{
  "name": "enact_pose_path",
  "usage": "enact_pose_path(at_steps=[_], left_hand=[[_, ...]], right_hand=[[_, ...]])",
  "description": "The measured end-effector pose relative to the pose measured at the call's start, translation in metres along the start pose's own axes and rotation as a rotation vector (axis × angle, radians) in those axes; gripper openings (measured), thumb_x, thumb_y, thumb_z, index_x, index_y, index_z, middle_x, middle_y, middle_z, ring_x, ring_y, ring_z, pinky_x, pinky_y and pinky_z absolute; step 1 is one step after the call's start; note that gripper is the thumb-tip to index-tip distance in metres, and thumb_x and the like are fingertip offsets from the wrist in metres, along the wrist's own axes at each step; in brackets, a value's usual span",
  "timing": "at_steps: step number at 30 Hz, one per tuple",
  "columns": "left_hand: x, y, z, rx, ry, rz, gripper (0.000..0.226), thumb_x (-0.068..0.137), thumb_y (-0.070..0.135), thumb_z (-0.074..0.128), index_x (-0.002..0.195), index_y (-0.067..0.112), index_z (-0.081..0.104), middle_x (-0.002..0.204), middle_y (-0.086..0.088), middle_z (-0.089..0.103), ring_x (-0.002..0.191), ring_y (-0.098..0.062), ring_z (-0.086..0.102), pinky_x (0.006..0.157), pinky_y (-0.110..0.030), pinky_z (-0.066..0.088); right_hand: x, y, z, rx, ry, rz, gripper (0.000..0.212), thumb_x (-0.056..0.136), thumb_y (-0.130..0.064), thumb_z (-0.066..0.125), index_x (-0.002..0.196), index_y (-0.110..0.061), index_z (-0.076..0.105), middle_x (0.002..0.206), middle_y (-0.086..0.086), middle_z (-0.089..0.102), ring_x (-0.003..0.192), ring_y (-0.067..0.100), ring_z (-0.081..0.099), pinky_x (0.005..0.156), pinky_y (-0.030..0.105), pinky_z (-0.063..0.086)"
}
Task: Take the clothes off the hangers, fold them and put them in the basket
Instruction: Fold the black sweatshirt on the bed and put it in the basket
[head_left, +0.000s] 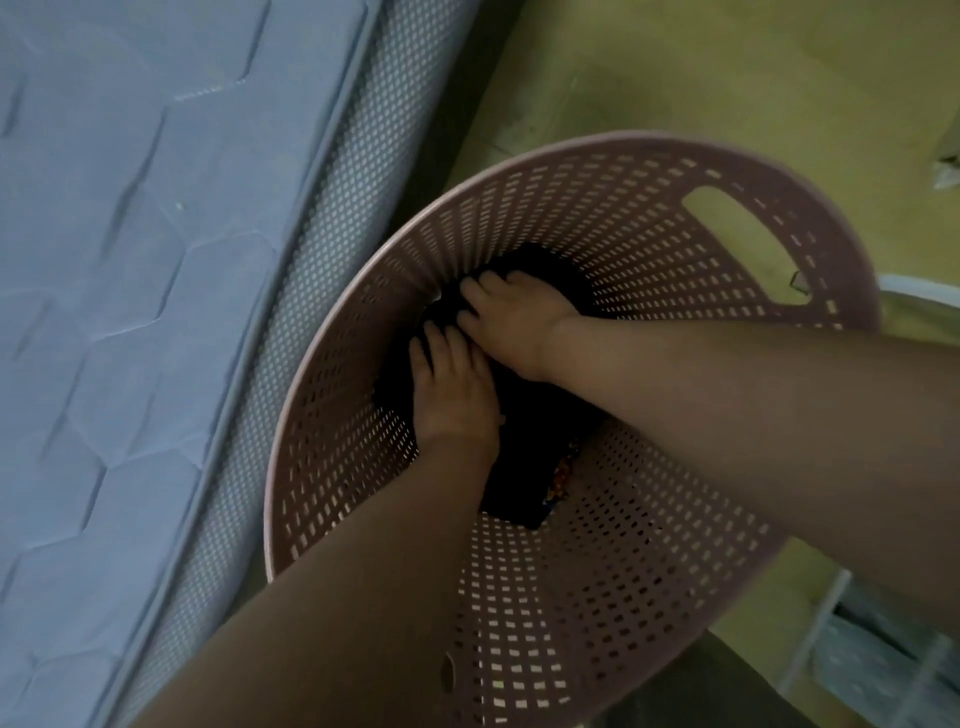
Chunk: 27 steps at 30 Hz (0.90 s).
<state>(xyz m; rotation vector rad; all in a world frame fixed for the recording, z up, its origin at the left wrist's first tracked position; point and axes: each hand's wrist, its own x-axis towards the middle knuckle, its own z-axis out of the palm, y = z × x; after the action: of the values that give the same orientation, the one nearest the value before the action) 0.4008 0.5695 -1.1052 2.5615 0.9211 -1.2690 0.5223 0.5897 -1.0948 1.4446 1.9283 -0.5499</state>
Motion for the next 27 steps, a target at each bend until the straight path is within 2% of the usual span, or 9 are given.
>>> enact_pose_path(at_steps=[2, 5, 10, 14, 17, 20, 23, 25, 27], left_hand=[[0.014, -0.01, 0.021, 0.046, -0.088, -0.016, 0.104, 0.09, 0.062, 0.049, 0.155, 0.005, -0.009, 0.161, -0.023, -0.004, 0.148, -0.042, -0.006, 0.117, -0.062, 0.003], [0.023, -0.02, 0.052, 0.244, -0.102, 0.08, 0.103, 0.094, 0.063, 0.04, 0.149, 0.005, -0.026, 0.159, -0.022, -0.023, 0.146, -0.041, -0.02, 0.115, -0.067, 0.0], [0.037, -0.021, 0.083, 0.465, -0.119, 0.11, 0.112, 0.088, 0.075, 0.032, 0.146, 0.005, -0.033, 0.154, -0.028, -0.031, 0.143, -0.044, -0.026, 0.115, -0.066, -0.006], [0.05, -0.006, 0.091, 0.525, -0.205, 0.073, 0.111, 0.088, 0.076, 0.029, 0.14, 0.003, -0.037, 0.152, -0.03, -0.032, 0.142, -0.048, -0.025, 0.111, -0.069, -0.002], [0.057, 0.0, 0.093, 0.488, -0.181, 0.027, 0.104, 0.093, 0.07, 0.03, 0.145, 0.005, -0.032, 0.151, -0.031, -0.032, 0.142, -0.049, -0.024, 0.11, -0.071, 0.001], [0.045, 0.007, 0.08, 0.373, -0.153, -0.011, 0.09, 0.1, 0.057, 0.028, 0.149, 0.003, -0.024, 0.154, -0.032, -0.025, 0.144, -0.049, -0.018, 0.11, -0.073, 0.007], [0.034, 0.01, 0.053, 0.087, -0.082, -0.057, 0.066, 0.102, 0.035, 0.035, 0.155, 0.004, 0.01, 0.16, -0.028, -0.002, 0.148, -0.045, 0.0, 0.11, -0.068, 0.019], [0.034, 0.003, 0.035, -0.071, 0.039, -0.138, 0.054, 0.095, 0.031, 0.048, 0.144, 0.009, 0.038, 0.157, -0.025, 0.023, 0.143, -0.04, 0.025, 0.102, -0.052, 0.038], [0.041, -0.011, 0.028, -0.076, 0.124, -0.144, 0.044, 0.09, 0.029, 0.048, 0.132, 0.014, 0.047, 0.138, -0.018, 0.051, 0.123, -0.03, 0.05, 0.088, -0.037, 0.045]], right_hand=[[0.002, 0.012, 0.018, -0.126, -0.137, 0.002, 0.074, 0.098, -0.04, 0.048, 0.156, -0.011, 0.013, 0.163, 0.019, -0.006, 0.147, 0.033, 0.013, 0.115, 0.043, 0.027], [0.0, 0.026, 0.061, -0.221, -0.334, 0.008, 0.078, 0.102, -0.043, 0.038, 0.157, -0.016, -0.011, 0.159, 0.006, -0.032, 0.152, 0.026, -0.007, 0.123, 0.044, 0.004], [0.018, 0.023, 0.096, -0.232, -0.461, 0.068, 0.101, 0.092, -0.073, 0.031, 0.149, -0.016, -0.03, 0.155, 0.002, -0.039, 0.152, 0.026, -0.008, 0.12, 0.045, -0.009], [0.027, 0.016, 0.113, -0.151, -0.43, 0.107, 0.104, 0.089, -0.078, 0.025, 0.149, -0.015, -0.032, 0.155, 0.002, -0.038, 0.151, 0.027, -0.007, 0.12, 0.045, -0.008], [0.027, 0.009, 0.118, -0.17, -0.394, 0.113, 0.105, 0.089, -0.077, 0.028, 0.137, -0.013, -0.04, 0.154, 0.006, -0.04, 0.151, 0.029, -0.005, 0.12, 0.046, -0.007], [0.017, 0.003, 0.106, -0.176, -0.328, 0.097, 0.104, 0.092, -0.069, 0.039, 0.149, -0.011, -0.025, 0.159, 0.013, -0.03, 0.151, 0.031, -0.001, 0.12, 0.05, -0.001], [0.009, -0.008, 0.084, -0.147, -0.104, 0.033, 0.076, 0.097, -0.046, 0.048, 0.156, -0.01, 0.015, 0.163, 0.022, -0.003, 0.144, 0.036, 0.019, 0.114, 0.05, 0.023], [0.01, -0.009, 0.068, -0.052, 0.026, 0.037, 0.059, 0.101, -0.029, 0.042, 0.153, -0.007, 0.026, 0.161, 0.023, 0.008, 0.133, 0.038, 0.036, 0.098, 0.045, 0.04], [0.018, -0.001, 0.057, 0.039, 0.021, 0.125, 0.056, 0.102, -0.02, 0.039, 0.154, -0.006, 0.022, 0.161, 0.023, 0.005, 0.121, 0.04, 0.048, 0.077, 0.04, 0.046]])
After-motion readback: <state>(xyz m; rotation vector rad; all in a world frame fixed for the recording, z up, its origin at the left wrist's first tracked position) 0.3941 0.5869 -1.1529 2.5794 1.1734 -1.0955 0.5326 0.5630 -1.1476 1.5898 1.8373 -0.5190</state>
